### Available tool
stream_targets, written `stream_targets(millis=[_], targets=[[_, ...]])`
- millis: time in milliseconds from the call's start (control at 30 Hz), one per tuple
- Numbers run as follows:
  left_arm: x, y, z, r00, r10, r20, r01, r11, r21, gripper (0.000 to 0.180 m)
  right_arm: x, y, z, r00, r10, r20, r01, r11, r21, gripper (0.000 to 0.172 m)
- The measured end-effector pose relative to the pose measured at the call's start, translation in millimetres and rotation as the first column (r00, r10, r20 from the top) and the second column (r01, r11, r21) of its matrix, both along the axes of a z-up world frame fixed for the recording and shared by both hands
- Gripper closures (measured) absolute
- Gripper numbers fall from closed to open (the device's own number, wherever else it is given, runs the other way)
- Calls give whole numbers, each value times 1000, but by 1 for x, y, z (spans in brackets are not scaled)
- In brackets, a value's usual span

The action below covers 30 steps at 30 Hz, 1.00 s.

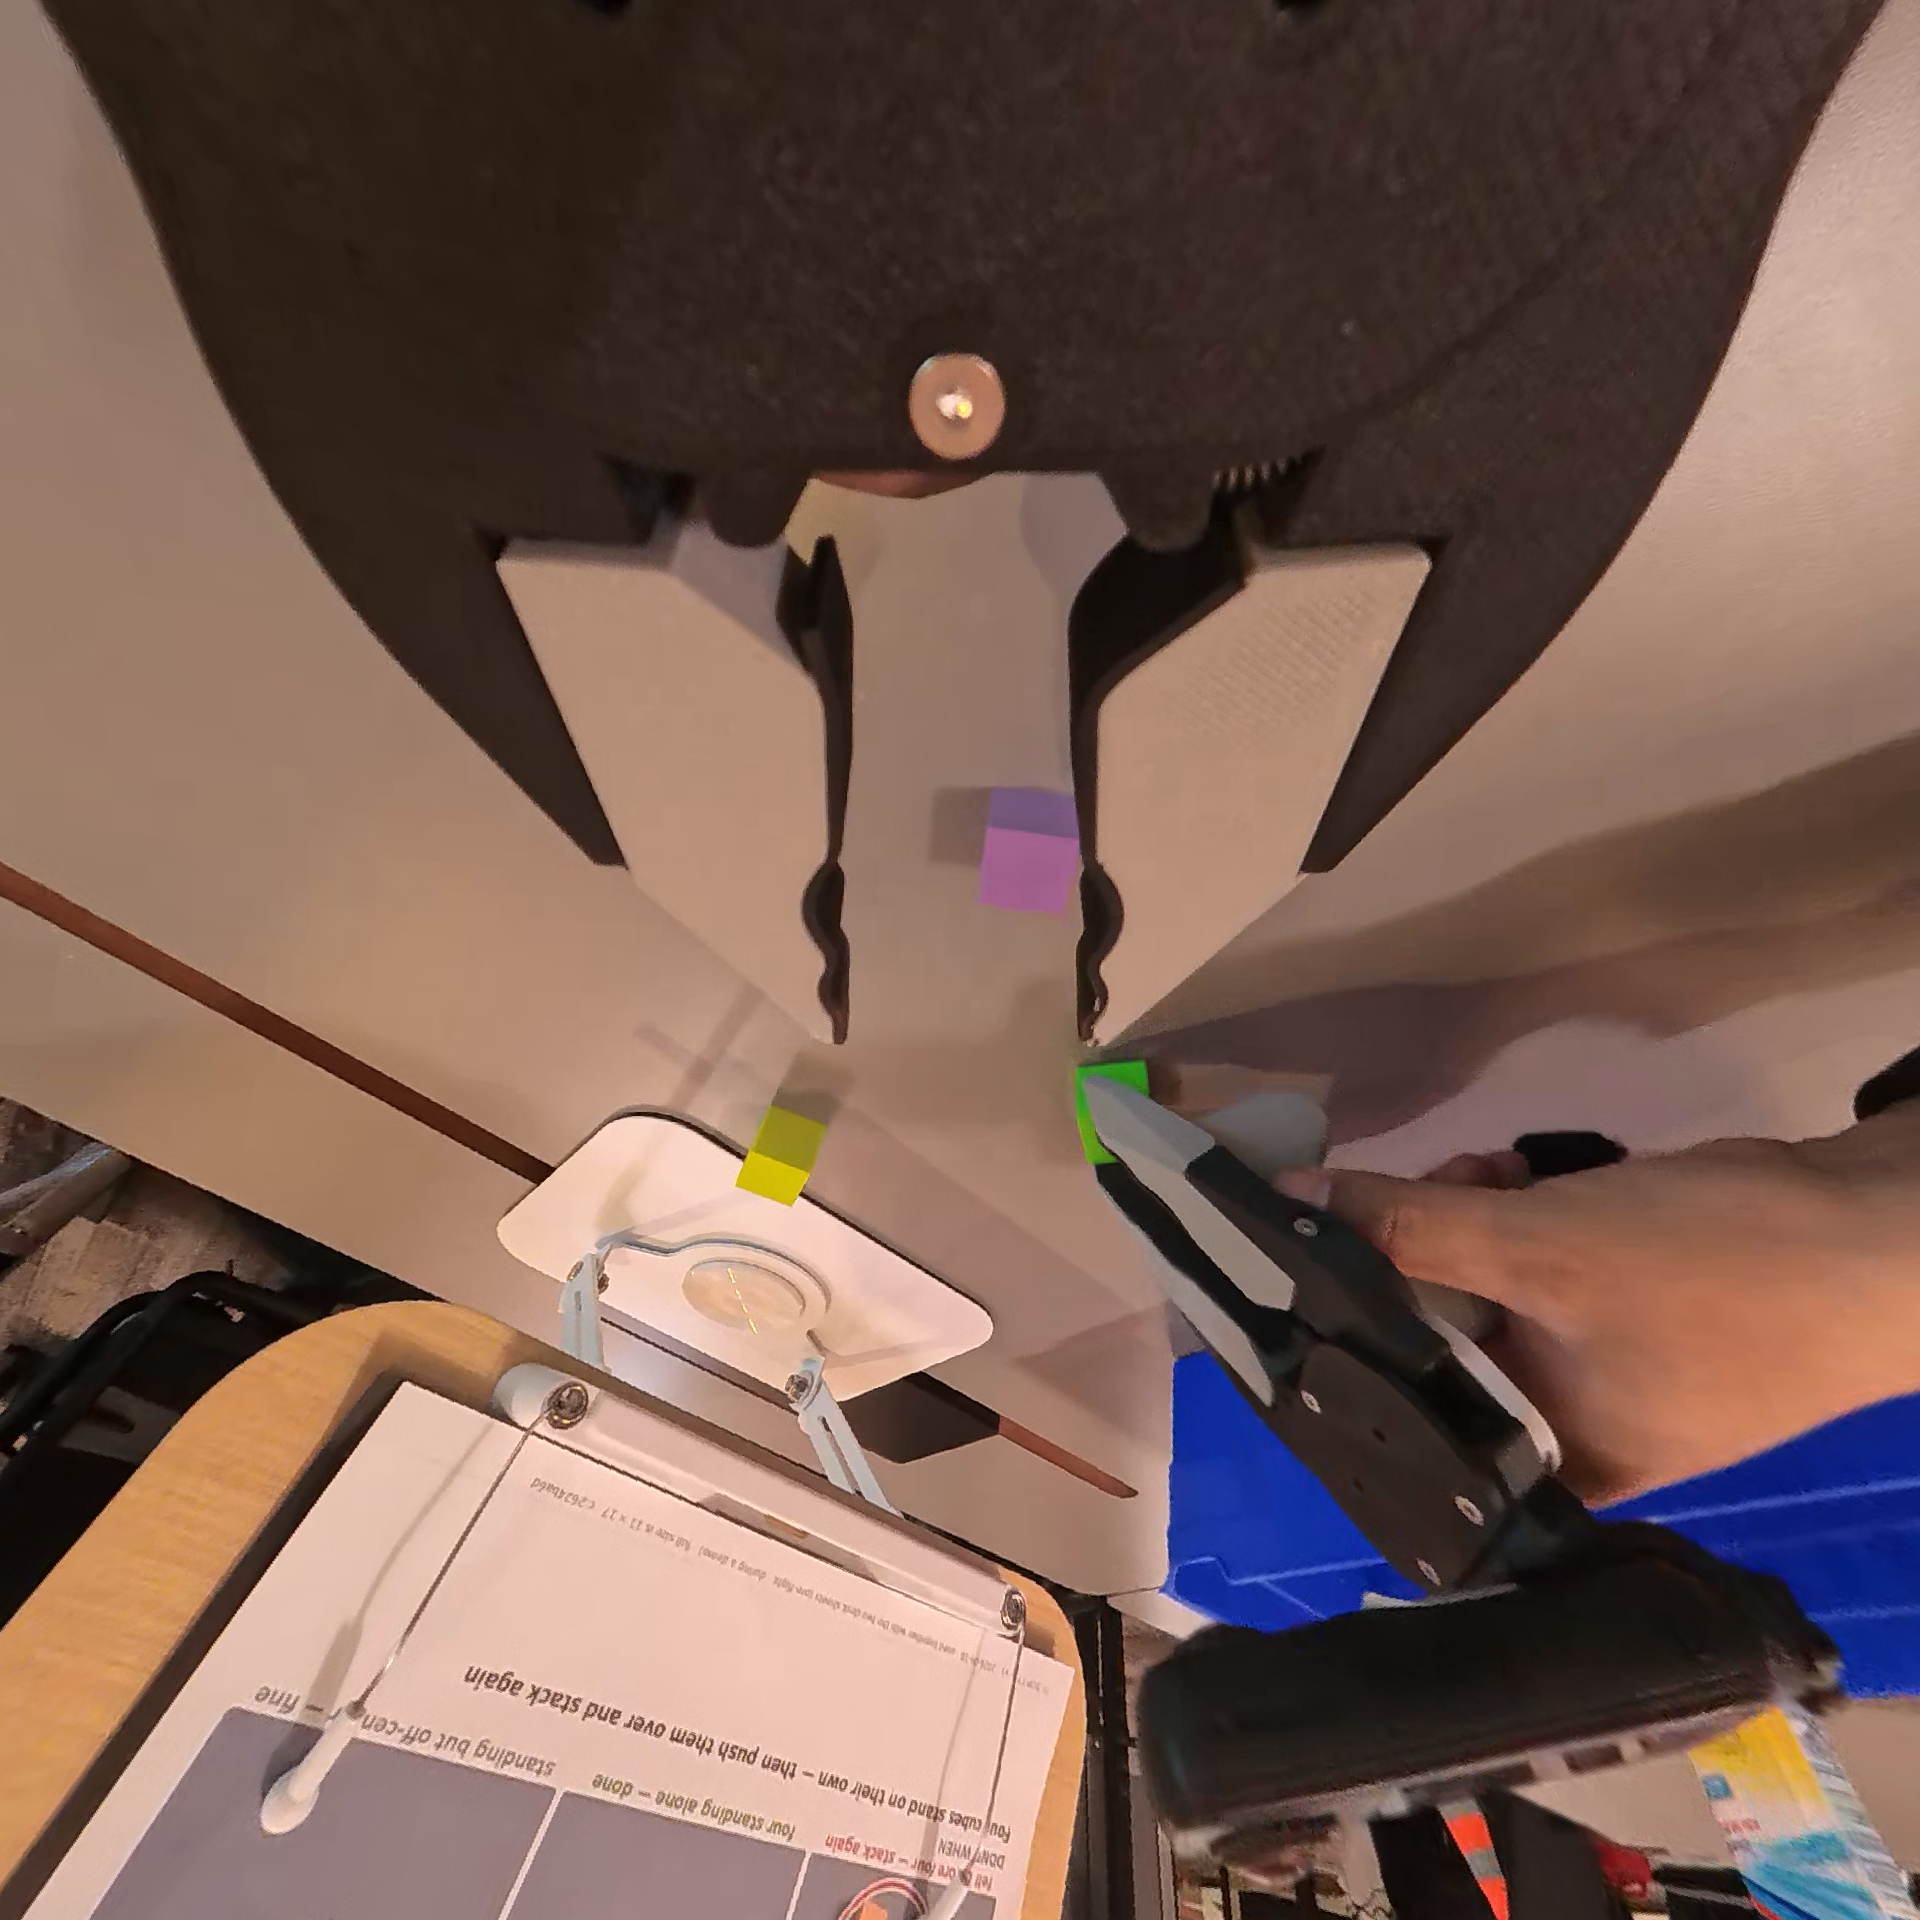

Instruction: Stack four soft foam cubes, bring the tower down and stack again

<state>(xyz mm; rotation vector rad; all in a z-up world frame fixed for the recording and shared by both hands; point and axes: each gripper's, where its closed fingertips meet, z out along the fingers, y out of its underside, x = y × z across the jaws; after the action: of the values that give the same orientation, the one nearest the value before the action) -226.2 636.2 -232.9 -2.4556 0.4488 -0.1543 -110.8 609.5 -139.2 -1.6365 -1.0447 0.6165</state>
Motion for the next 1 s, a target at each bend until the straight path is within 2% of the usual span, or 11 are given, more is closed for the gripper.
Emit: stream_targets(millis=[67, 167, 233, 300, 400, 500, 600, 667, 833, 933, 1000], targets=[[-7, -5, 23, 1000, 4, -21, -3, 998, 63, 156, 0, -1, 0, 1000, 1, 2, -1, 1000, 3, 131], [-28, -22, 106, 997, 50, -54, -32, 954, 297, 156, -1, -1, 0, 1000, 3, 2, -3, 1000, 3, 131], [-60, -46, 161, 987, 124, -100, -71, 907, 415, 155, -2, -1, -2, 1000, 5, 6, -5, 1000, -1, 131], [-107, -72, 186, 962, 221, -158, -137, 897, 421, 155, -3, -2, -4, 1000, 8, 14, -8, 1000, -3, 131], [-180, -101, 171, 924, 342, -172, -274, 905, 326, 155, -5, -4, -7, 1000, 15, 25, -15, 1000, 0, 131], [-225, -122, 113, 914, 385, -127, -368, 920, 134, 155, -6, -5, -6, 999, 15, 29, -15, 1000, 9, 131], [-254, -134, 69, 890, 441, -115, -439, 898, 38, 153, -6, -5, -6, 1000, 12, 25, -13, 1000, 8, 131], [-256, -133, 60, 885, 460, -70, -461, 887, 4, 126, -5, -4, -6, 1000, 9, 21, -9, 1000, 4, 131], [-202, -102, 109, 933, 359, -8, -353, 922, 158, 118, -2, 0, -4, 1000, 0, 14, 0, 1000, -1, 131], [-113, -82, 136, 985, 156, 71, -169, 954, 247, 125, 2, 2, 1, 1000, -10, 2, 10, 1000, 8, 131], [-51, -73, 130, 997, 8, 76, -27, 969, 248, 124, 5, 4, 5, 1000, -18, -14, 18, 1000, 8, 131]])
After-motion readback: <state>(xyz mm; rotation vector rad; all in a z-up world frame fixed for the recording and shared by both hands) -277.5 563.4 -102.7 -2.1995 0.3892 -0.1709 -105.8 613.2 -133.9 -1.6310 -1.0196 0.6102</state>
